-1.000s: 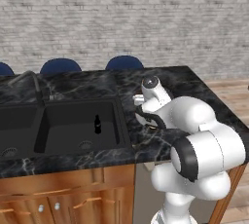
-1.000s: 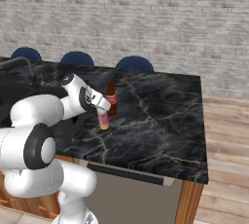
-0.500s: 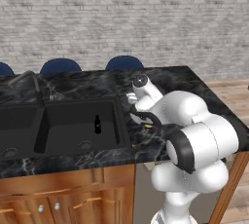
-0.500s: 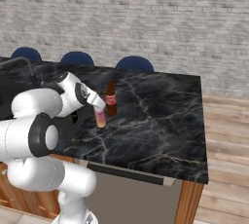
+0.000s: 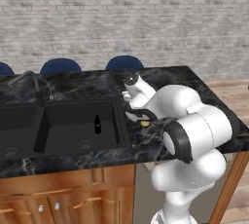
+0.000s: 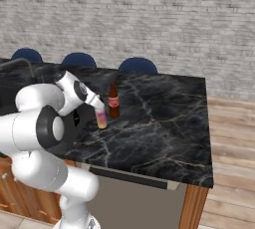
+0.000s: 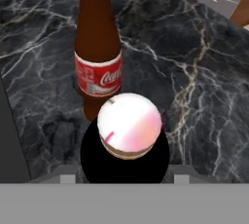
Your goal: Place the large bottle from the dining counter next to the other large bottle outside the sink, and place the small bottle from the dining counter next to the other small bottle inside the sink.
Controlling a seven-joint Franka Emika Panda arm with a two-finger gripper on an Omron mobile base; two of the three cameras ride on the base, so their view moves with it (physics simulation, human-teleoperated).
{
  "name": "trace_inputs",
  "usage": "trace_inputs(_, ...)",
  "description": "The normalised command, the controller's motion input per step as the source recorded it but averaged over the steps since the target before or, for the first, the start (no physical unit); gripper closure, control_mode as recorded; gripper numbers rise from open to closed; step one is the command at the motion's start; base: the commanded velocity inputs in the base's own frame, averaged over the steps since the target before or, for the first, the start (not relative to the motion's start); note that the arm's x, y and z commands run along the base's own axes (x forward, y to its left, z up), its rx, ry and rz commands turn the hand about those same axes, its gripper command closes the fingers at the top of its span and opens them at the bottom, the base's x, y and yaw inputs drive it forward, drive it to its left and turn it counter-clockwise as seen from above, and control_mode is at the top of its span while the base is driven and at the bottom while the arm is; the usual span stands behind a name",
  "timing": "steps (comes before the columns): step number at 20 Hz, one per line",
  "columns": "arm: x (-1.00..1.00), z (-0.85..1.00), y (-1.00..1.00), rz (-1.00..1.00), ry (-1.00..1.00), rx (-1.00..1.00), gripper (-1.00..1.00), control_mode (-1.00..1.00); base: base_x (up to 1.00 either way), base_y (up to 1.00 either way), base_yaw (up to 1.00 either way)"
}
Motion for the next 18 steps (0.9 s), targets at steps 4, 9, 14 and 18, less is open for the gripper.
trace_inputs(4, 0.13, -0.11, 0.09, -0.09, 0.0, 0.0, 1.0, -1.0, 0.0, 0.0, 0.0)
trace_inputs(9, 0.09, -0.23, 0.12, -0.08, 0.0, 0.0, 1.0, -1.0, 0.0, 0.0, 0.0)
trace_inputs(14, 0.08, -0.24, 0.12, -0.07, 0.0, 0.0, 1.0, -1.0, 0.0, 0.0, 0.0)
trace_inputs(18, 0.02, -0.27, 0.16, -0.07, 0.0, 0.0, 1.0, -1.0, 0.0, 0.0, 0.0)
